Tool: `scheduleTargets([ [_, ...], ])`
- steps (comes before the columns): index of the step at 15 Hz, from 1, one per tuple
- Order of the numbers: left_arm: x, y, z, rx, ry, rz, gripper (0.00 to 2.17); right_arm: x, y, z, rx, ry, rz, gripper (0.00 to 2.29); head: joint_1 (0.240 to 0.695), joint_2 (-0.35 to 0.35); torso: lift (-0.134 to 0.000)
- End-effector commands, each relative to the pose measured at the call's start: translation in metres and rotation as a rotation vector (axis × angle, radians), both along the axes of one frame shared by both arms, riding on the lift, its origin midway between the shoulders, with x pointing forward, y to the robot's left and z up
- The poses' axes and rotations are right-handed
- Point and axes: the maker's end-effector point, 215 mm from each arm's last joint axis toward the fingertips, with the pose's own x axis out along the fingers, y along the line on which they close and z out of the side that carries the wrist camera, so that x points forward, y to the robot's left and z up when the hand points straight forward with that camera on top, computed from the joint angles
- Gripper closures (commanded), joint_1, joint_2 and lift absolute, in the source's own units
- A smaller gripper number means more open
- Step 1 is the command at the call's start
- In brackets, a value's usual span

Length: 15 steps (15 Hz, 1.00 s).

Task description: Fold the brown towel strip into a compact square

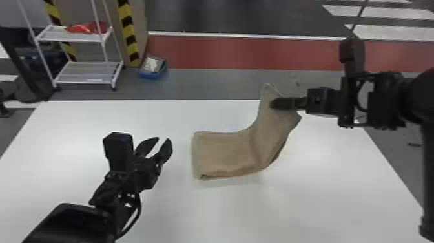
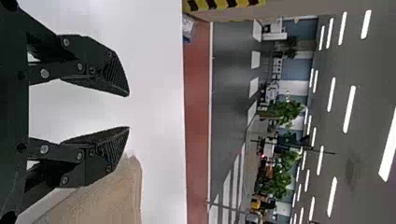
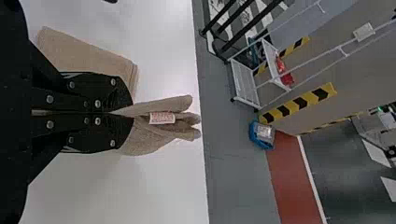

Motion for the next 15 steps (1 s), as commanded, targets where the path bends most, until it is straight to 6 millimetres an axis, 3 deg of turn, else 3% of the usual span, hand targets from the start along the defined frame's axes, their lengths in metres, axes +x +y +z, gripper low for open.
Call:
scheduleTargets([
  [1, -0.007, -0.023, 0.004, -0.033, -0.011, -0.078, 1.62, 0.003, 0.024, -0.003, 0.013, 0.017, 0.026, 1.24, 0.695, -0.056, -0.109],
  [5, -0.018, -0.052, -0.004, -0.074, 0.007, -0.159, 1.62, -0.01, 0.062, -0.013, 0.025, 0.049, 0.083, 1.24, 0.695, -0.056, -0.109],
  [9, -0.03, -0.077, -0.013, -0.087, 0.027, -0.231, 1.62, -0.008, 0.104, -0.014, -0.012, 0.036, 0.134, 1.24, 0.695, -0.043, -0.109],
  [15, -0.042, -0.096, -0.016, -0.135, 0.013, -0.296, 1.62, 0.003, 0.125, -0.034, -0.067, 0.028, 0.123, 1.24, 0.695, -0.027, -0.109],
])
